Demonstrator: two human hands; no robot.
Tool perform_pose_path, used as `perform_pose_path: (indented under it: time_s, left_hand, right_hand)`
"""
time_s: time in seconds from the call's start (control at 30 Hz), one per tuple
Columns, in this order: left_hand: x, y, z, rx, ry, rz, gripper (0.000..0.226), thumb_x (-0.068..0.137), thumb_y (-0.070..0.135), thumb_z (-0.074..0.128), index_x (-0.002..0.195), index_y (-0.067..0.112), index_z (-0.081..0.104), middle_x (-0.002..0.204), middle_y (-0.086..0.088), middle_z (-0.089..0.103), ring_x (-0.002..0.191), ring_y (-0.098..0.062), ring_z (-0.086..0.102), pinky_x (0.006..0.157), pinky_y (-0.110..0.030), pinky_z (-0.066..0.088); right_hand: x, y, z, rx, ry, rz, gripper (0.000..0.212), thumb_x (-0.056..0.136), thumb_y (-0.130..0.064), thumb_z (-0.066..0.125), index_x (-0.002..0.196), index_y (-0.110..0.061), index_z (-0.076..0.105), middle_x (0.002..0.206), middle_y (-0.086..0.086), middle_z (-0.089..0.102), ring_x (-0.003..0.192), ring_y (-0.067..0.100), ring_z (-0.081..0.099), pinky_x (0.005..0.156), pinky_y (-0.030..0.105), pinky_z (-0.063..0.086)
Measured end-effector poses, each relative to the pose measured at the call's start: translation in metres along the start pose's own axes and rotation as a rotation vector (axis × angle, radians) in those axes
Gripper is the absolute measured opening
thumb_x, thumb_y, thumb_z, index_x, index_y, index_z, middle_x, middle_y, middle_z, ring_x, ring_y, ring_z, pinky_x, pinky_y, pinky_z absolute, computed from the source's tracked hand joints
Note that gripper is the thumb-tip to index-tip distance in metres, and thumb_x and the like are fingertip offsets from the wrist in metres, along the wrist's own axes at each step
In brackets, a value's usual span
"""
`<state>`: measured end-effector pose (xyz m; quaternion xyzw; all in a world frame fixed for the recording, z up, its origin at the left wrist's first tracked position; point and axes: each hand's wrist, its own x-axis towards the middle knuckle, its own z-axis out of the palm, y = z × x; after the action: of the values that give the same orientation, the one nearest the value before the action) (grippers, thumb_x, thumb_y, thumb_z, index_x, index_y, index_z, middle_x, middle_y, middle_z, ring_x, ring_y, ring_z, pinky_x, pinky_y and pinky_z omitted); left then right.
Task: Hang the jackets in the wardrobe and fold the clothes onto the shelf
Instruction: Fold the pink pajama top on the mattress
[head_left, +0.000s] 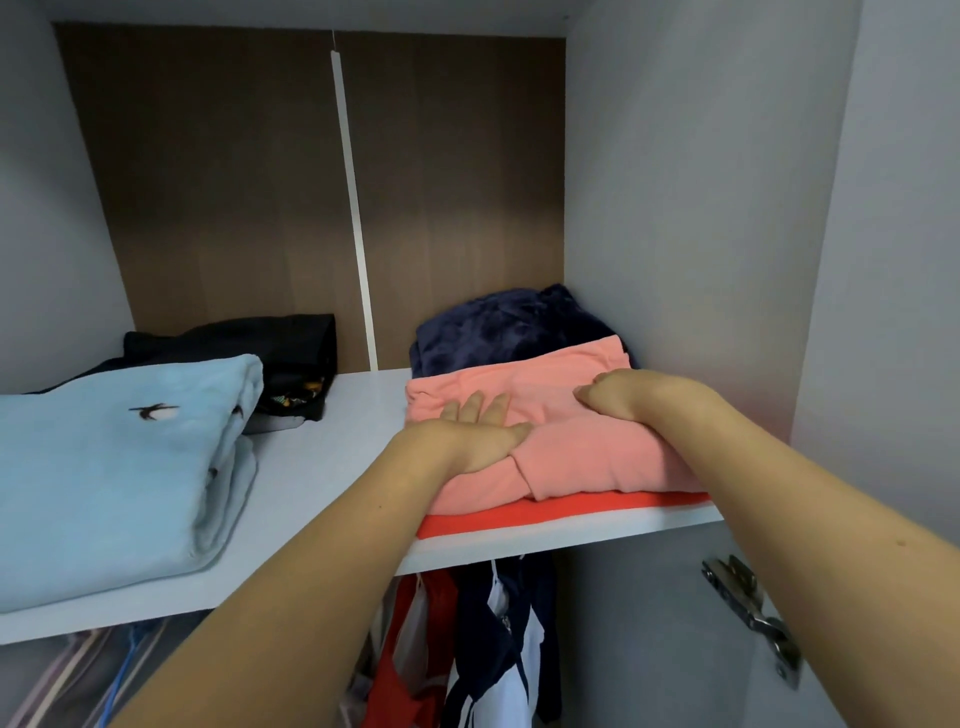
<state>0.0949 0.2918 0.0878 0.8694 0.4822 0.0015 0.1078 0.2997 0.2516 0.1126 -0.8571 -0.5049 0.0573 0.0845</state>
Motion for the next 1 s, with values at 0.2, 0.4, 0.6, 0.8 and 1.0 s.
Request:
perform_pose_path:
  time_s: [0.2,0.4,0.6,0.8,1.0]
  left_hand:
    - [0.004,-0.002,0.003,0.000,0.007,-0.003,0.070,0.095,0.072,0.016,0.154,0.044,-0.007,0.165,0.009,-0.014,0.152,-0.021,-0.012,0.120,-0.051,-0.008]
    - [-0.010,0.006,-0.012,0.098,0.040,-0.011,0.068,0.097,0.069,0.016,0.156,0.041,0.000,0.166,0.005,-0.006,0.153,-0.027,-0.003,0.120,-0.056,-0.002]
    - [-0.061,0.013,-0.038,0.144,0.433,0.081,0.061,0.102,0.054,0.024,0.157,0.028,0.014,0.166,-0.001,0.003,0.152,-0.025,0.002,0.119,-0.060,0.006]
    - [-0.130,0.042,-0.043,0.209,0.620,0.137,0.064,0.102,0.053,0.025,0.157,0.023,0.011,0.166,-0.003,0.005,0.152,-0.025,0.003,0.120,-0.057,0.005]
    - [-0.185,0.067,-0.044,0.242,0.763,0.198,0.065,0.101,0.051,0.029,0.157,0.022,0.015,0.165,-0.004,0.012,0.151,-0.027,0.009,0.121,-0.053,0.011]
  right_hand:
    - [-0.002,0.001,0.000,0.004,0.038,-0.044,0.064,0.099,-0.047,0.034,0.150,-0.009,0.034,0.157,0.017,0.029,0.142,0.033,0.032,0.116,0.042,0.026]
    - [-0.051,0.004,-0.018,0.146,0.330,-0.128,0.043,0.095,-0.028,0.046,0.132,-0.006,0.052,0.142,0.018,0.048,0.127,0.033,0.048,0.101,0.036,0.041]
    - [-0.132,0.010,-0.050,0.088,0.496,-0.276,0.041,0.096,-0.025,0.047,0.131,-0.004,0.050,0.140,0.017,0.048,0.127,0.034,0.046,0.103,0.038,0.038]
    - [-0.202,0.038,-0.069,0.042,0.482,-0.276,0.050,0.096,-0.025,0.046,0.141,-0.004,0.040,0.147,0.017,0.040,0.134,0.033,0.039,0.109,0.039,0.034]
    - [-0.256,0.060,-0.074,0.057,0.497,-0.288,0.061,0.097,-0.027,0.046,0.151,-0.007,0.026,0.156,0.012,0.030,0.142,0.029,0.031,0.115,0.037,0.028]
